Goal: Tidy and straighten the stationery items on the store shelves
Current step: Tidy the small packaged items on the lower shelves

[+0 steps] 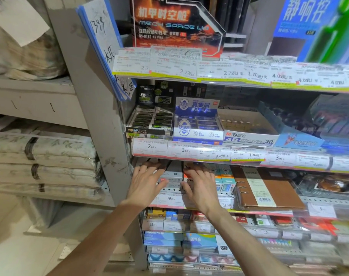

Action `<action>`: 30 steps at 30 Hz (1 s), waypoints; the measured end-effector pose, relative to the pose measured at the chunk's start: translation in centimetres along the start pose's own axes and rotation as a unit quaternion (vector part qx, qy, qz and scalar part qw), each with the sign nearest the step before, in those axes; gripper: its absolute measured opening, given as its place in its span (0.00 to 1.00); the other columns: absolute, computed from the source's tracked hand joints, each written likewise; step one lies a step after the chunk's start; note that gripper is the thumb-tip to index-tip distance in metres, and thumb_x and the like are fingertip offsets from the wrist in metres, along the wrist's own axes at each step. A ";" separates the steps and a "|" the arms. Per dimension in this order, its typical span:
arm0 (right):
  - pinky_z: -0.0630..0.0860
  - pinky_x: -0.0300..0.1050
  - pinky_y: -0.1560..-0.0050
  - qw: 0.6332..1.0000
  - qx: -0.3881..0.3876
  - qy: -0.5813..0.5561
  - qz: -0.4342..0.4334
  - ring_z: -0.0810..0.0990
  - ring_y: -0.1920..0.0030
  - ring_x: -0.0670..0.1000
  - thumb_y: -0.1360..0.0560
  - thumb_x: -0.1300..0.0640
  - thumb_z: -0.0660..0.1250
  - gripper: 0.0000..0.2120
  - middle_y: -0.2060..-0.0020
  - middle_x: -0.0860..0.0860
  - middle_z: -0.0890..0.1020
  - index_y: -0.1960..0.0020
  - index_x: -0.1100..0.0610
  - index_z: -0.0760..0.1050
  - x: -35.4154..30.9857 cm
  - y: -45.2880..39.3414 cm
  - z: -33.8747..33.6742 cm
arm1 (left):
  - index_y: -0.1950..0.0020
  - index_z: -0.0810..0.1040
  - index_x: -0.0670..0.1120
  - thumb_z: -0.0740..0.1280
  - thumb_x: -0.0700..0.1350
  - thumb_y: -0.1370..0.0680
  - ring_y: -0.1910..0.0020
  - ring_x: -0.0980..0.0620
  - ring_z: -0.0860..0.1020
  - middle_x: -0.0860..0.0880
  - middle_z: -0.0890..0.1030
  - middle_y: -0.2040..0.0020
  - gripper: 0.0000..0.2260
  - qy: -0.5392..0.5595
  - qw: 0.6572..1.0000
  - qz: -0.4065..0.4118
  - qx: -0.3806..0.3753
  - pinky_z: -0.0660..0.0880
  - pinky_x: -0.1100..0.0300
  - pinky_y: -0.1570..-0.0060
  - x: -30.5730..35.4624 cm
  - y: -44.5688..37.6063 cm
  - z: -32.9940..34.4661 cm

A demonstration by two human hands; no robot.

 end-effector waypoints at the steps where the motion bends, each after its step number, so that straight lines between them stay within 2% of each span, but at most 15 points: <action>1: 0.67 0.51 0.45 1.000 0.006 -0.005 0.000 0.76 0.45 0.58 0.25 0.49 0.68 0.15 0.45 0.51 0.81 0.40 0.51 0.78 0.0 0.0 0.0 | 0.33 0.78 0.52 0.58 0.61 0.20 0.43 0.45 0.74 0.51 0.81 0.41 0.21 -0.002 1.000 0.002 0.005 0.65 0.51 0.41 -0.1 0.0 0.1; 6: 0.62 0.46 0.43 0.999 0.000 -0.035 -0.003 0.74 0.42 0.55 0.23 0.48 0.65 0.15 0.42 0.49 0.81 0.38 0.51 0.78 -0.2 0.1 0.1 | 0.37 0.81 0.50 0.53 0.62 0.21 0.48 0.44 0.76 0.52 0.83 0.44 0.25 0.000 1.000 0.015 0.010 0.66 0.51 0.45 -0.2 0.2 0.5; 10: 0.64 0.47 0.40 0.999 -0.009 -0.051 0.000 0.73 0.40 0.54 0.22 0.47 0.65 0.16 0.40 0.49 0.80 0.37 0.52 0.77 -0.3 0.2 0.0 | 0.37 0.81 0.50 0.54 0.61 0.21 0.49 0.44 0.77 0.52 0.84 0.45 0.24 -0.001 0.999 0.032 0.008 0.63 0.52 0.46 -0.3 0.1 0.3; 13: 0.62 0.46 0.37 0.999 -0.022 -0.044 -0.001 0.71 0.37 0.52 0.21 0.45 0.63 0.19 0.38 0.48 0.79 0.34 0.50 0.74 -0.4 0.3 -0.2 | 0.34 0.79 0.51 0.55 0.61 0.20 0.45 0.45 0.76 0.52 0.82 0.41 0.23 0.019 0.999 0.031 0.015 0.62 0.53 0.43 -0.4 0.2 0.1; 16: 0.63 0.50 0.33 0.999 -0.009 -0.036 -0.011 0.68 0.32 0.53 0.22 0.41 0.62 0.22 0.35 0.48 0.77 0.33 0.51 0.74 -0.9 0.5 -0.7 | 0.28 0.72 0.52 0.58 0.60 0.19 0.37 0.46 0.70 0.53 0.77 0.34 0.23 0.052 0.998 0.019 -0.007 0.62 0.52 0.35 -0.5 0.5 0.0; 19: 0.62 0.52 0.29 0.999 0.012 -0.032 0.012 0.70 0.34 0.55 0.22 0.39 0.60 0.25 0.37 0.50 0.76 0.31 0.53 0.71 -1.1 1.6 -1.5 | 0.26 0.69 0.53 0.58 0.61 0.19 0.33 0.51 0.67 0.55 0.74 0.32 0.24 0.117 0.993 0.009 -0.013 0.61 0.54 0.31 -0.6 0.9 -0.8; 21: 0.59 0.50 0.26 0.996 0.026 -0.073 0.050 0.67 0.30 0.54 0.21 0.40 0.61 0.26 0.33 0.51 0.73 0.28 0.54 0.68 -0.8 3.0 -2.4 | 0.26 0.69 0.53 0.59 0.60 0.19 0.32 0.54 0.66 0.56 0.73 0.31 0.23 0.168 0.986 -0.007 0.005 0.61 0.56 0.30 -0.9 1.5 -1.5; 23: 0.63 0.50 0.26 0.988 0.043 -0.123 0.084 0.66 0.28 0.51 0.21 0.42 0.63 0.26 0.30 0.50 0.71 0.27 0.53 0.67 -0.6 4.9 -3.3 | 0.28 0.71 0.53 0.59 0.60 0.19 0.31 0.57 0.66 0.56 0.73 0.32 0.22 0.208 0.977 -0.019 0.036 0.61 0.58 0.30 -0.9 2.5 -2.0; 25: 0.67 0.47 0.31 0.981 0.049 -0.152 0.112 0.69 0.31 0.47 0.21 0.43 0.64 0.25 0.33 0.47 0.73 0.28 0.52 0.67 -0.4 7.7 -3.6 | 0.30 0.73 0.54 0.61 0.60 0.20 0.33 0.61 0.67 0.57 0.74 0.34 0.21 0.273 0.959 -0.020 0.066 0.63 0.58 0.31 -0.4 4.1 -2.1; 27: 0.69 0.42 0.34 0.973 0.052 -0.169 0.148 0.70 0.34 0.44 0.21 0.44 0.65 0.23 0.35 0.44 0.73 0.28 0.50 0.67 0.0 10.5 -4.0 | 0.33 0.75 0.51 0.63 0.58 0.22 0.34 0.58 0.72 0.56 0.75 0.36 0.20 0.345 0.935 -0.018 0.080 0.69 0.53 0.32 0.7 6.1 -1.8; 29: 0.69 0.38 0.37 0.964 0.043 -0.178 0.193 0.71 0.36 0.41 0.21 0.43 0.65 0.24 0.36 0.42 0.73 0.28 0.48 0.66 0.8 13.1 -4.1 | 0.34 0.76 0.52 0.65 0.57 0.23 0.37 0.53 0.76 0.55 0.77 0.38 0.19 0.392 0.918 -0.038 0.056 0.74 0.49 0.37 1.8 8.1 -0.3; 30: 0.69 0.38 0.38 0.958 0.033 -0.188 0.214 0.72 0.37 0.41 0.21 0.42 0.64 0.24 0.36 0.41 0.73 0.28 0.47 0.66 1.3 14.3 -4.1 | 0.35 0.76 0.55 0.66 0.59 0.24 0.39 0.54 0.77 0.56 0.77 0.39 0.19 0.416 0.907 -0.064 0.027 0.76 0.48 0.40 2.4 9.0 0.6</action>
Point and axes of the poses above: each hand's wrist, its own y-axis away from the middle knuckle, its own z-axis out of the palm, x = y × z, the point moved 8 cm from there along -y, towards the middle knuckle
